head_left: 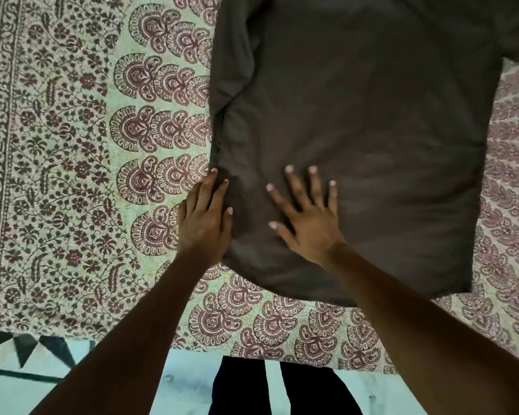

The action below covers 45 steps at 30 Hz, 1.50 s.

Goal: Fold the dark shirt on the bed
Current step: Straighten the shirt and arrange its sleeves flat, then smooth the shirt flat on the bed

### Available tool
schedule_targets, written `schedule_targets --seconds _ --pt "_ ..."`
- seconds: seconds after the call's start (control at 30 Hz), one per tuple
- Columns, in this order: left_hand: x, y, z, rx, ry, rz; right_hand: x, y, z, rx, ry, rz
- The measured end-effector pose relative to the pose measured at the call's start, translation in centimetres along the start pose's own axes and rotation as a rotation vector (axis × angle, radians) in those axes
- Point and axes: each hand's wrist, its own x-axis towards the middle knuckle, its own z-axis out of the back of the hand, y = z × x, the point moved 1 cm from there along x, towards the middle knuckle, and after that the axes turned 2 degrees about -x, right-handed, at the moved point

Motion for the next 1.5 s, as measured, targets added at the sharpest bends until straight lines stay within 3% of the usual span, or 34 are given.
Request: schedule_targets --seconds 0.1,0.17,0.3,0.43,0.5,0.6,0.67,0.77,0.87,1.0,1.1,1.17,1.2,1.33,1.4,1.5 --pt "1.6 -1.1 0.5 -0.206 -0.102 0.137 -1.8 1.4 -0.5 0.017 0.036 0.469" --pt "2.7 -1.9 0.9 -0.332 -0.150 0.235 -2.5 1.5 -0.4 0.014 0.063 0.584" --pt "3.7 -3.0 1.1 -0.419 -0.276 0.363 -2.1 0.8 0.7 0.068 0.025 0.196" --pt "5.6 -3.0 1.4 -0.505 -0.298 0.593 -2.0 1.0 1.0 0.045 0.043 0.393" --pt "6.9 -2.6 1.8 -0.671 -0.279 0.760 -1.7 0.7 1.4 0.081 -0.012 0.344" --pt "7.7 -1.3 2.5 -1.048 -0.167 0.989 -0.9 0.5 1.9 0.157 -0.110 0.094" --pt "7.5 -0.9 3.3 -1.290 -0.110 1.041 -0.3 0.8 2.2 0.202 -0.125 0.001" --pt "7.5 0.1 5.7 -1.054 -0.403 0.902 1.4 1.9 3.6 0.295 -0.149 -0.071" --pt "7.1 1.2 8.8 -0.803 -0.598 0.507 4.5 4.0 6.1 0.410 -0.181 -0.180" --pt "5.9 2.2 12.0 -0.818 -0.470 0.147 11.2 7.8 10.1 0.799 -0.063 -0.598" --pt "5.6 2.9 13.8 -0.818 -0.260 0.073 16.9 10.0 11.3 1.330 0.048 -0.909" --pt "5.6 4.5 14.7 -0.795 -0.163 0.069 20.2 11.5 11.7 1.811 0.001 -1.052" --pt "5.8 5.5 15.2 -0.782 -0.139 0.069 21.6 12.0 11.8 1.937 -0.068 -1.102" --pt "7.6 10.3 17.8 -0.746 -0.228 0.040 24.9 12.6 11.5 2.036 -0.397 -1.328" --pt "9.2 12.7 19.2 -0.614 -0.254 0.012 25.7 12.5 11.0 2.092 -0.495 -1.362" --pt "12.9 16.2 21.2 -0.451 -0.189 -0.003 27.0 13.2 9.6 2.112 -0.438 -1.370"
